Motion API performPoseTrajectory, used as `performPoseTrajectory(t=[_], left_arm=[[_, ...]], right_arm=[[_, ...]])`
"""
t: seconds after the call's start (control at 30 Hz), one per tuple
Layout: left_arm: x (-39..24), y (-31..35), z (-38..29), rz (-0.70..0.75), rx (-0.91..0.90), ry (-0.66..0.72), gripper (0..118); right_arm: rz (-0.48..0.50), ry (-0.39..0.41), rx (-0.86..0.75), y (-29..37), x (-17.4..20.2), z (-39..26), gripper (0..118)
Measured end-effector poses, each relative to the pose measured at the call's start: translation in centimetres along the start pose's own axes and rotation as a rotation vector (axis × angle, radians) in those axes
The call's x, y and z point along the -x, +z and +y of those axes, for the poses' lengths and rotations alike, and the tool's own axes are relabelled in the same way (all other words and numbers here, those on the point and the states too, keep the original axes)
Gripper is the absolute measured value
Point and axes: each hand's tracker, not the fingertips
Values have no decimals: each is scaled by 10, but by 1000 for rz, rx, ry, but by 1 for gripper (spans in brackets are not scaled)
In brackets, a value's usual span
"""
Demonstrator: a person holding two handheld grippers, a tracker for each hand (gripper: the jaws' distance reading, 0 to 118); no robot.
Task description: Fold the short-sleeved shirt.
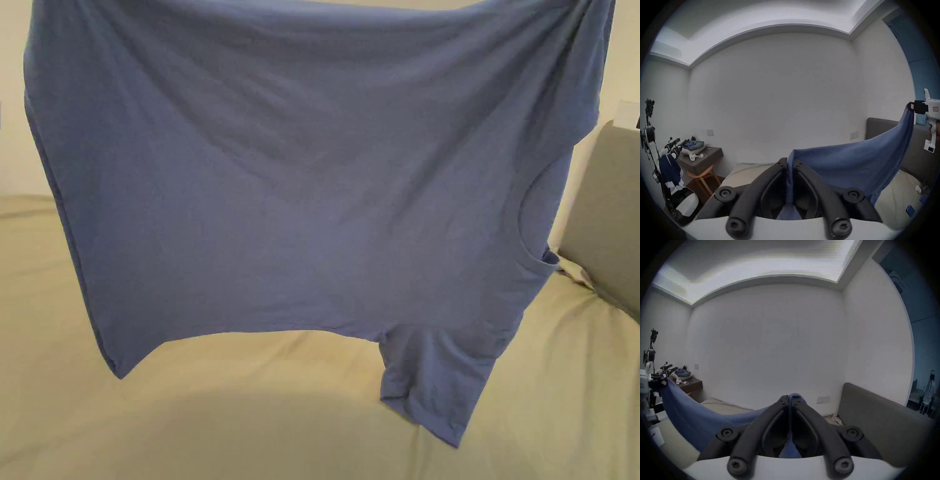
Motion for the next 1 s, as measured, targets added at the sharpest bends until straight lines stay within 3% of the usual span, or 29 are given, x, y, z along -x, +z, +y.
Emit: performPoseTrajectory(t=[0.17, 0.33, 0.8, 1.0], left_arm=[[-8, 25, -63, -73, 49, -22, 5], [-7, 60, -123, -119, 85, 12, 5], [-25, 216, -270, -163, 166, 62, 5], [-31, 285, -337, -179, 240, 177, 5]], right_arm=[[67, 52, 54, 35, 7, -46, 4], [127, 54, 97, 82, 8, -94, 4], [181, -32, 250, 245, 1, -241, 4], [169, -133, 326, 319, 0, -309, 4]])
